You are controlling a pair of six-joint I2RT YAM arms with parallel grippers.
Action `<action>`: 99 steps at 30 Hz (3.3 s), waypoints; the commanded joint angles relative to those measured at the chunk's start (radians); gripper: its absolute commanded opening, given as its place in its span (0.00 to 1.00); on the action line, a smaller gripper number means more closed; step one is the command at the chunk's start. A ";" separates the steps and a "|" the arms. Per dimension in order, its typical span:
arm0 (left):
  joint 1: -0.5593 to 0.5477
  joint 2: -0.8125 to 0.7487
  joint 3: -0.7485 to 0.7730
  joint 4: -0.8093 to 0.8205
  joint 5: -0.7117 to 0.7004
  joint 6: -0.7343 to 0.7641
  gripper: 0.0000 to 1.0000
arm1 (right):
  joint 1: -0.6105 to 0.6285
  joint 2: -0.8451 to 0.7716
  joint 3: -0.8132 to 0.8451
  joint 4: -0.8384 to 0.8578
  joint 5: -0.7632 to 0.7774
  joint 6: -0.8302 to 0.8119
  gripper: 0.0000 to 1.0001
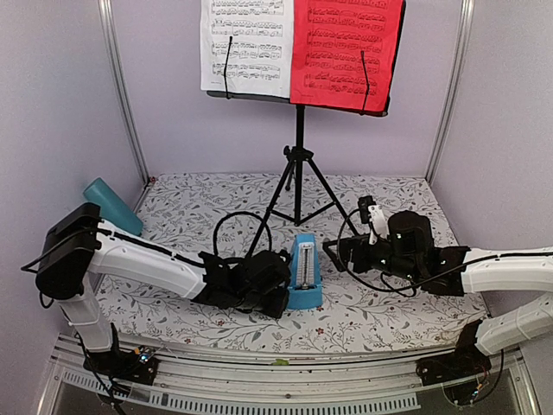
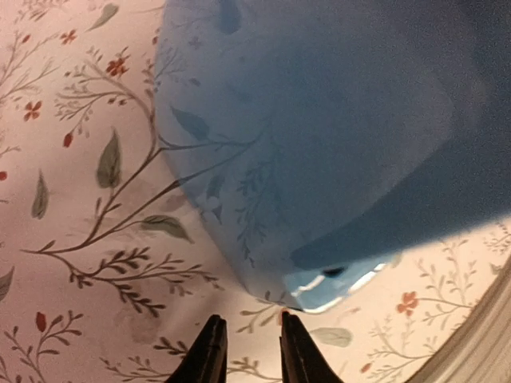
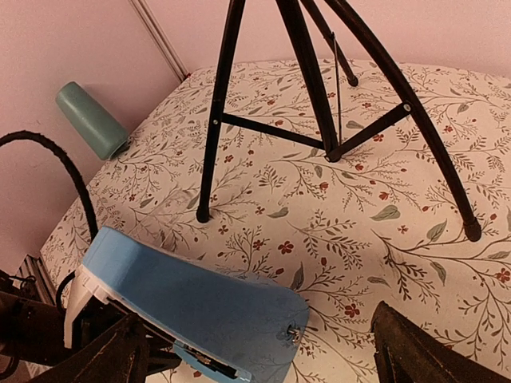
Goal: Set up the instrument practice props
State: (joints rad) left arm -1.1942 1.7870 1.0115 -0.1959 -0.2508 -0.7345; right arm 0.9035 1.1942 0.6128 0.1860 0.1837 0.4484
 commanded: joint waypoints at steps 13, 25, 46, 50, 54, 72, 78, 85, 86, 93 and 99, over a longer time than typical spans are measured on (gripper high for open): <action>0.040 -0.251 -0.114 0.105 0.011 0.036 0.33 | 0.141 -0.068 0.048 -0.037 0.113 -0.079 0.99; 0.136 -0.361 -0.085 0.040 0.023 0.097 0.42 | 0.239 0.205 0.396 -0.399 0.430 0.163 0.99; 0.237 -0.432 -0.069 0.056 0.116 0.229 0.53 | 0.194 0.350 0.449 -0.304 0.221 -0.045 0.69; 0.248 -0.434 -0.052 0.058 0.182 0.316 0.61 | 0.179 0.281 0.347 -0.166 0.080 -0.175 0.55; 0.266 -0.431 -0.038 0.062 0.253 0.392 0.69 | 0.158 0.238 0.278 -0.079 -0.069 -0.307 0.48; 0.289 -0.430 -0.096 0.156 0.693 0.760 0.93 | 0.107 0.276 0.234 0.028 -0.585 -0.578 0.62; 0.302 -0.460 -0.163 0.279 0.789 0.877 0.94 | 0.101 0.230 0.216 0.012 -0.554 -0.589 0.88; 0.304 -0.427 -0.157 0.318 0.818 0.980 0.94 | 0.085 0.128 0.154 0.002 -0.479 -0.555 0.93; 0.304 -0.416 -0.150 0.314 0.820 0.996 0.94 | 0.081 0.111 0.139 0.005 -0.462 -0.544 0.93; 0.304 -0.343 -0.098 0.292 0.874 1.111 0.93 | 0.072 -0.001 0.021 0.040 -0.416 -0.414 0.90; 0.304 -0.291 -0.073 0.294 0.900 1.166 0.93 | 0.071 -0.078 -0.062 0.066 -0.398 -0.325 0.89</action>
State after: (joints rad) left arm -0.9028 1.4654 0.9012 0.0853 0.6106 0.3649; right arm 0.9787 1.1648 0.5903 0.2092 -0.2398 0.0368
